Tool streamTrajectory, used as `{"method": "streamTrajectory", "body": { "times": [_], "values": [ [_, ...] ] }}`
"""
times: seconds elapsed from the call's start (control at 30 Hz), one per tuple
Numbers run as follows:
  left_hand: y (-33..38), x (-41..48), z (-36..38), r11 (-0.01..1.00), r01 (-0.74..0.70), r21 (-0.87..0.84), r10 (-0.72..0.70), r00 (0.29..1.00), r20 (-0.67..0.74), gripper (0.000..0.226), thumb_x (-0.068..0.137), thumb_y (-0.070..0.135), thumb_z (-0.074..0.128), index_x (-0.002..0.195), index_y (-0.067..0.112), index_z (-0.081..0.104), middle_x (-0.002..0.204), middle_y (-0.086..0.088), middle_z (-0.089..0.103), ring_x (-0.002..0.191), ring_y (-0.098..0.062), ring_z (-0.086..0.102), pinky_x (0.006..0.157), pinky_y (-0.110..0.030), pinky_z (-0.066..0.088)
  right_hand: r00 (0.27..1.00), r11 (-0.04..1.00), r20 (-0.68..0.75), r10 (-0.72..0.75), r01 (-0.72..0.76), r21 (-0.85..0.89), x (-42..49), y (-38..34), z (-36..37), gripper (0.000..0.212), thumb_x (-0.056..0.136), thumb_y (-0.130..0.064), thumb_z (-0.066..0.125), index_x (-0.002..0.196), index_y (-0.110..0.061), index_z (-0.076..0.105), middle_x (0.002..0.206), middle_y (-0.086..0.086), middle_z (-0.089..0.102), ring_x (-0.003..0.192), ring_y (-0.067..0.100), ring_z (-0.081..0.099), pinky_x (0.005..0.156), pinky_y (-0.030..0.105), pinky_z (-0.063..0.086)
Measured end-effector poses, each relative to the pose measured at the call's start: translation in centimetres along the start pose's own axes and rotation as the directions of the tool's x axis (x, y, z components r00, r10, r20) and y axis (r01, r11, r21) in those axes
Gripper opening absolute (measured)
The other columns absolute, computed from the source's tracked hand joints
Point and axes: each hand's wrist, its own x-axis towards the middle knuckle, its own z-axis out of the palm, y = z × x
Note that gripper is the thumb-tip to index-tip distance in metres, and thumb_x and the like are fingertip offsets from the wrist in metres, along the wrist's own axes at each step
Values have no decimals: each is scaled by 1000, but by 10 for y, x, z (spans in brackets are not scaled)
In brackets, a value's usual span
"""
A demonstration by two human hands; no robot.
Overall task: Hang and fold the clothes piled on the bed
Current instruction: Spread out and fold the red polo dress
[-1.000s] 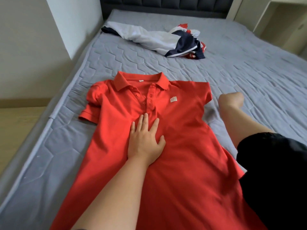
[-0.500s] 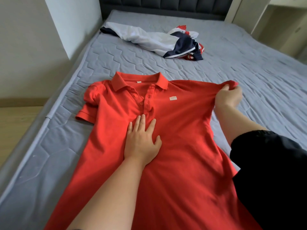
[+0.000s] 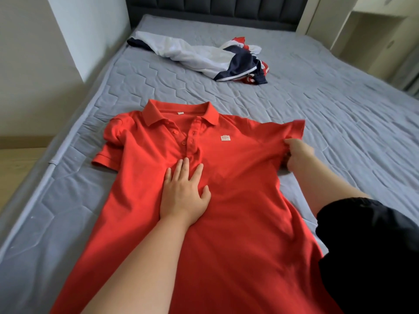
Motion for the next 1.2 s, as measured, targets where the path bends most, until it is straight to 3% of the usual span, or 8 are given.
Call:
{"method": "streamTrajectory", "body": {
  "times": [0.1, 0.4, 0.53, 0.67, 0.77, 0.83, 0.97, 1.2],
  "values": [
    [0, 0, 0, 1000, -2, 0, 2, 1000, -2, 65, 86, 46, 40, 148, 28, 32, 157, -11, 23, 146, -22, 15, 117, -41, 8, 976, 985, -155, -155, 166, 57, -9, 6, -8, 15, 89, -12, 54, 102, -8, 59, 72, -2, 50, 64, 15, 52, 55, 25, 45],
    [0, -1, -2, 1000, -1, 0, 1, 1000, -2, 64, 86, 44, 41, 147, 27, 33, 157, -11, 24, 146, -22, 16, 117, -41, 9, 969, 973, 100, 227, -229, 3, -18, 4, -14, 16, 89, -20, 56, 75, -13, 53, 71, 4, 58, 40, 17, 60, 36, 26, 50],
    [0, -1, -3, 1000, -1, 1, 1, 1000, 0, 64, 86, 44, 41, 148, 27, 33, 157, -10, 23, 146, -21, 15, 117, -40, 8, 987, 986, -81, -138, 145, 84, -19, -3, -6, 10, 86, -4, 53, 79, -11, 51, 78, 8, 55, 62, 24, 59, 56, 36, 49],
    [0, 0, -2, 1000, 8, -12, -8, 1000, 6, 63, 87, 43, 42, 147, 28, 34, 156, -11, 24, 146, -22, 16, 117, -41, 8, 605, 545, 68, -793, 755, -364, -62, 11, 14, 18, 88, -11, 55, 106, -12, 53, 93, 0, 60, 84, 21, 57, 68, 20, 33],
    [0, 0, -2, 1000, 16, -3, -16, 1000, 14, 63, 87, 44, 40, 148, 29, 32, 157, -11, 23, 146, -21, 15, 117, -40, 6, 362, 162, 511, -780, 905, -393, -85, 42, 21, 51, 82, -7, 63, 130, -11, 46, 124, 10, 60, 107, 26, 57, 83, 29, 43],
    [1, 0, -3, 1000, 15, -3, -15, 1000, 12, 63, 87, 44, 40, 148, 29, 32, 157, -10, 23, 146, -21, 15, 117, -40, 6, 337, 72, 590, -734, 902, -425, -82, 56, 19, 72, 77, -9, 70, 142, -9, 37, 146, 10, 41, 132, 22, 39, 104, 26, 31],
    [1, 0, -3, 1000, 9, -14, -9, 1000, -12, 66, 86, 42, 44, 148, 23, 33, 156, -11, 26, 146, -21, 17, 117, -40, 9, 528, 107, 553, -645, 778, -619, -69, 63, 15, 75, 77, -21, 71, 142, -7, 36, 149, 13, 35, 137, 28, 30, 113, 35, 25],
    [1, -1, -2, 1000, 8, -8, -8, 1000, -7, 65, 86, 43, 44, 147, 21, 34, 156, -10, 27, 145, -21, 18, 118, -41, 10, 392, 105, 438, -809, 829, -549, -66, 80, 7, 30, 58, 11, 55, 86, 3, 59, 106, 21, 60, 97, 41, 54, 84, 40, 41]
  ]
}}
